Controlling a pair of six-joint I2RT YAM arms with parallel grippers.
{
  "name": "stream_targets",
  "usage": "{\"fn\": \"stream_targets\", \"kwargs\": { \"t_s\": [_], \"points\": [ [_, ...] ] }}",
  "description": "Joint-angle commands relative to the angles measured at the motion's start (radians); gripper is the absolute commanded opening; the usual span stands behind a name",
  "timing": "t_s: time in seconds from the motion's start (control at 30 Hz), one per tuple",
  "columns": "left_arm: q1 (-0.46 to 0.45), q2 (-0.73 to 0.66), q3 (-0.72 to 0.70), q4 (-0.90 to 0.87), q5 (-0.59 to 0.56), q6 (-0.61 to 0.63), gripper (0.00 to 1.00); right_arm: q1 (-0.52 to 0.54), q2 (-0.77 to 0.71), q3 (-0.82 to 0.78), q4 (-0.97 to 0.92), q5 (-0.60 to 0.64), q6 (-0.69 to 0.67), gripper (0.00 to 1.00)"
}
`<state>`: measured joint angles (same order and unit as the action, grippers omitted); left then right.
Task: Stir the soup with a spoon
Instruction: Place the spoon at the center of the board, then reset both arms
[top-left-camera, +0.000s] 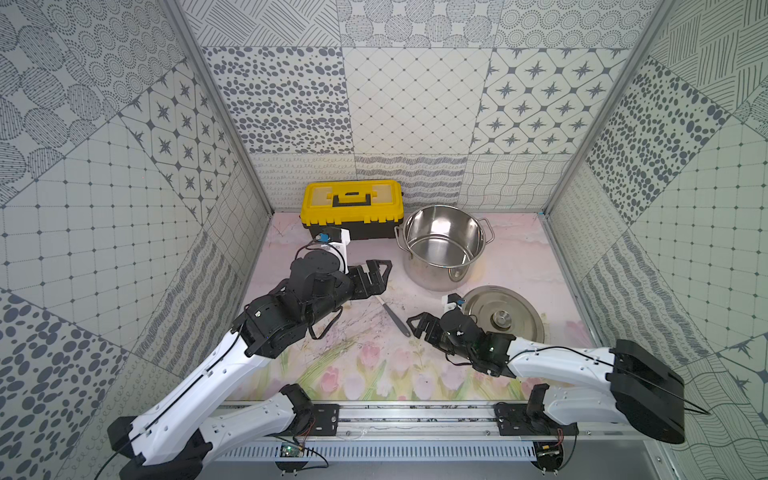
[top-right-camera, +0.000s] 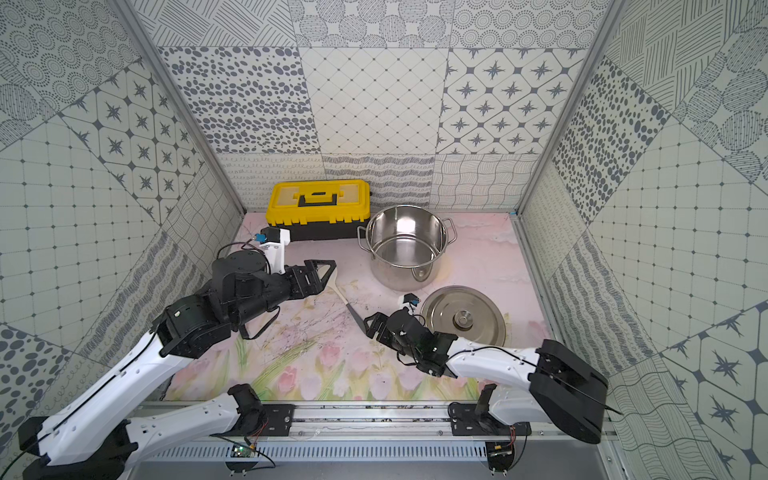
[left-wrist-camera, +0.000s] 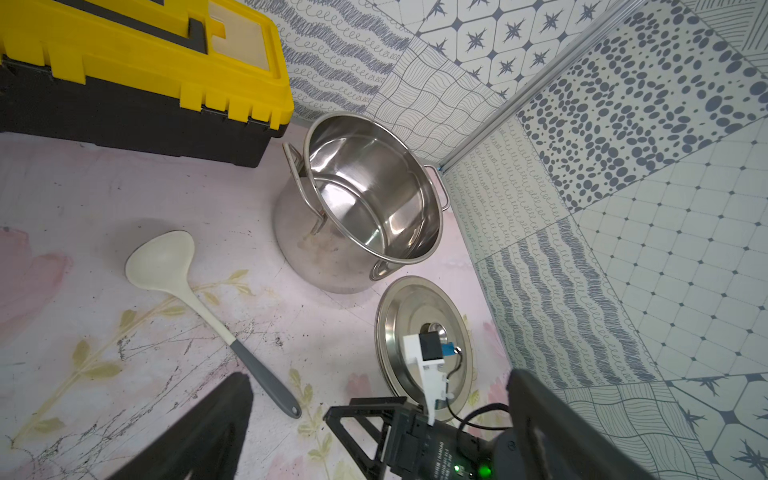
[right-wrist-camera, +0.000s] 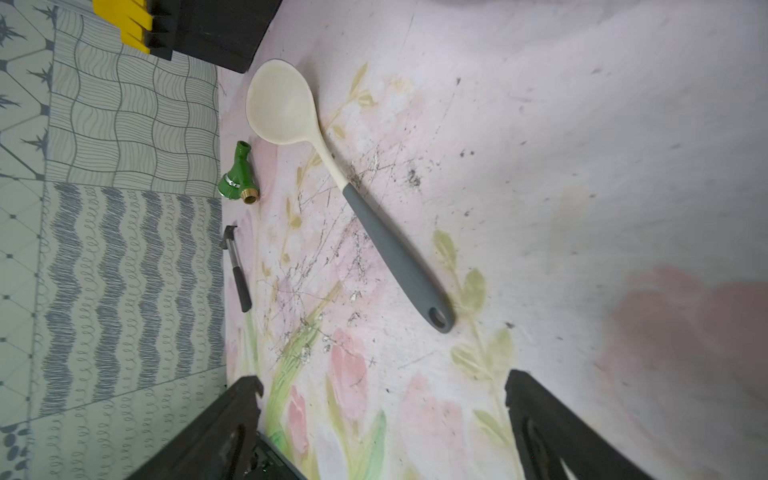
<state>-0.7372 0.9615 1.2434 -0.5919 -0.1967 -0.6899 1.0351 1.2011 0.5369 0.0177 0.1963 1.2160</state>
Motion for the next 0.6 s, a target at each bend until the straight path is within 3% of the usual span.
{"fn": "stream_targets", "kwargs": {
  "t_s": [0.0,0.1,0.17,0.27,0.33,0.4,0.47,0.57],
  "points": [
    [0.000,0.009,0.024,0.009,-0.053,0.174,1.00,0.015,-0.164,0.057,-0.359,0.183,-0.188,0.97],
    [-0.001,-0.019,-0.009,-0.012,-0.130,0.245,1.00,0.012,-0.332,0.110,-0.522,0.400,-0.370,0.97],
    [0.000,-0.081,-0.106,0.056,-0.258,0.268,1.00,0.008,-0.437,0.129,-0.528,0.507,-0.552,0.97],
    [0.005,-0.154,-0.242,0.154,-0.308,0.390,1.00,-0.027,-0.564,0.128,-0.421,0.638,-0.825,0.97],
    [0.018,-0.168,-0.347,0.237,-0.367,0.416,1.00,-0.183,-0.572,0.154,-0.378,0.601,-0.923,0.97],
    [0.048,-0.169,-0.466,0.348,-0.400,0.461,1.00,-0.412,-0.526,0.184,-0.381,0.443,-0.946,0.97],
    [0.100,-0.153,-0.600,0.482,-0.423,0.489,1.00,-0.605,-0.455,0.186,-0.345,0.363,-0.948,0.97],
    [0.217,-0.092,-0.695,0.583,-0.393,0.474,1.00,-0.778,-0.331,0.150,-0.214,0.305,-1.008,0.97]
  ]
}}
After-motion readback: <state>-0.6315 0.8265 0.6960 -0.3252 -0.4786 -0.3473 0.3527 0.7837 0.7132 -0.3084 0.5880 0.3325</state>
